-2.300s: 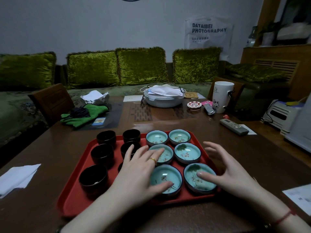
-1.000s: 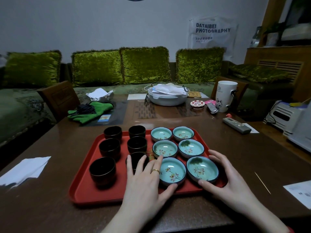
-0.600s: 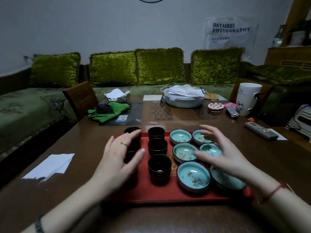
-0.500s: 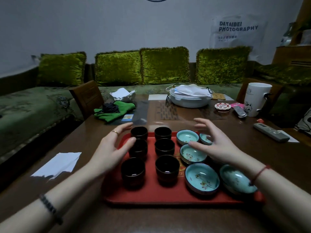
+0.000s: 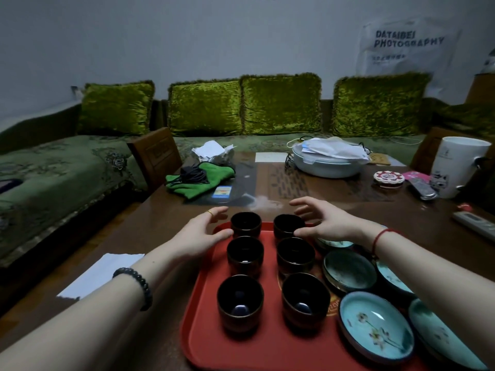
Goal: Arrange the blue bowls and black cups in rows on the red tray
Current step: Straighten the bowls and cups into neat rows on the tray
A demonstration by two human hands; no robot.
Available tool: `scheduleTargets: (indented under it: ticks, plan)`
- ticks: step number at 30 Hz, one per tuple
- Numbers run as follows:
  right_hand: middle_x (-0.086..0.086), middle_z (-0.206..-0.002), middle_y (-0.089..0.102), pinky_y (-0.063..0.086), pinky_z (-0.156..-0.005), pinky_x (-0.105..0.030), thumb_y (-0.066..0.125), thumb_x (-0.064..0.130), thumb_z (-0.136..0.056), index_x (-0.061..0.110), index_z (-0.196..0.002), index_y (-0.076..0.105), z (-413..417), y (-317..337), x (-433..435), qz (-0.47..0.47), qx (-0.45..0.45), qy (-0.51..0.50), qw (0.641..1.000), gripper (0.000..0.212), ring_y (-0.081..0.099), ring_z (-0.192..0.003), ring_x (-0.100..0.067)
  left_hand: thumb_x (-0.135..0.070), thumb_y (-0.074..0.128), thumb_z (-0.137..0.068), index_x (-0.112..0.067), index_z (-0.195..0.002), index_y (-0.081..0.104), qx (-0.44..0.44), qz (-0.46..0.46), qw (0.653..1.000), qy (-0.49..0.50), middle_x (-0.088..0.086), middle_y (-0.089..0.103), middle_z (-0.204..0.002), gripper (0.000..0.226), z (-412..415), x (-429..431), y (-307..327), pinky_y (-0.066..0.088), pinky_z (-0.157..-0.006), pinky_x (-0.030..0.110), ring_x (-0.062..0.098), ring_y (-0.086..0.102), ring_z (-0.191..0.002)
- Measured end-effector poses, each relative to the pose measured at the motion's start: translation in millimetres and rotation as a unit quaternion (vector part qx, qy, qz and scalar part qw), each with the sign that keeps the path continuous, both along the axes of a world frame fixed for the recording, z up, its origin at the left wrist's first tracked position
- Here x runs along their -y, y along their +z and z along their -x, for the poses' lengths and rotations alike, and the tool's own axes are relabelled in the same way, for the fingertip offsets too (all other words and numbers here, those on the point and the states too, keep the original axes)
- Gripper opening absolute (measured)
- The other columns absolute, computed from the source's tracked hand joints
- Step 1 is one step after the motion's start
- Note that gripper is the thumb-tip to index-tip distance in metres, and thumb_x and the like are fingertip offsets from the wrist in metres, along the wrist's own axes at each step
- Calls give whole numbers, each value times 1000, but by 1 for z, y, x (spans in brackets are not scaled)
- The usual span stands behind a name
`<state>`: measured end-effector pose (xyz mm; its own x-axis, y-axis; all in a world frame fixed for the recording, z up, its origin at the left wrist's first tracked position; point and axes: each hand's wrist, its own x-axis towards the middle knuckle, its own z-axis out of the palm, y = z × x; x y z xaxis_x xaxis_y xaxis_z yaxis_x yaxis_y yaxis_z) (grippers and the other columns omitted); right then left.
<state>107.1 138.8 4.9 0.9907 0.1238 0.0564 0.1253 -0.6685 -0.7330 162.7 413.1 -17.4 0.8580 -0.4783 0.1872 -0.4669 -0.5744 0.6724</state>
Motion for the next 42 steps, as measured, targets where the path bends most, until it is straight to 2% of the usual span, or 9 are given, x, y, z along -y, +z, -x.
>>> scheduleTargets:
  ticks: [4,8,11,15,23,31,37,40,42]
  plan:
    - [-4,-116,56,43,-92,-24,76,12,-69,35,-113,45,-6,-1,4,-6,-11,29,1000,58,55,-109,-15,-23,64,-82,-20,-135,36,-27,-9,999,-38,1,49,-136,60,-9,0,-3,30,-106,20,8,44,-125]
    - [-5,-119,56,44,-93,-25,77,16,-68,36,-113,47,-10,-4,2,-1,1,33,999,57,54,-112,-15,-20,63,-83,-17,-135,37,-23,-22,997,-74,-1,48,-137,58,-13,7,-4,28,-97,6,1,42,-120]
    - [-6,-121,55,45,-97,-29,78,18,-68,36,-113,47,-12,-6,0,0,13,31,999,58,54,-113,-16,-23,64,-82,-18,-135,37,-20,-20,997,-73,0,47,-138,59,-17,11,-7,29,-110,25,8,42,-126]
    - [-4,-117,54,45,-95,-27,78,17,-67,35,-114,47,-15,-6,-4,-1,9,38,999,59,54,-111,-18,-27,65,-81,-22,-131,40,-20,-21,997,-73,-1,49,-136,56,-21,13,-9,30,-112,39,13,43,-128]
    - [-6,-120,53,44,-94,-25,78,17,-67,26,-123,47,-18,-2,-8,6,-8,49,999,64,53,-113,-18,-24,65,-82,-25,-128,41,-18,-20,996,-82,-2,52,-133,52,-24,12,-12,32,-111,39,12,45,-126]
    - [-4,-118,53,43,-95,-26,78,15,-67,27,-123,46,-18,-1,-10,3,-27,50,998,66,51,-113,-17,-22,63,-83,-23,-131,40,-23,-23,995,-92,-2,50,-135,54,-21,12,-10,31,-112,38,11,44,-127]
    - [-9,-116,56,45,-98,-31,74,12,-71,20,-120,48,-2,6,-4,-69,16,9,997,56,55,-112,-23,-20,60,-84,-22,-135,36,-23,29,998,-47,4,51,-133,56,-7,4,-4,33,-108,27,10,47,-123]
    - [-4,-113,59,49,-91,-20,73,19,-71,23,-118,50,20,7,1,-89,54,5,995,52,58,-107,-13,-24,60,-84,-23,-132,39,-3,56,997,-46,0,52,-130,53,8,-2,-2,34,-108,27,7,47,-122]
    - [0,-110,61,50,-87,-16,72,27,-66,25,-114,52,37,6,0,-102,72,9,992,52,59,-104,-8,-26,60,-83,-26,-130,41,12,67,996,-56,-7,53,-126,50,21,-7,-2,33,-102,12,-5,48,-116]
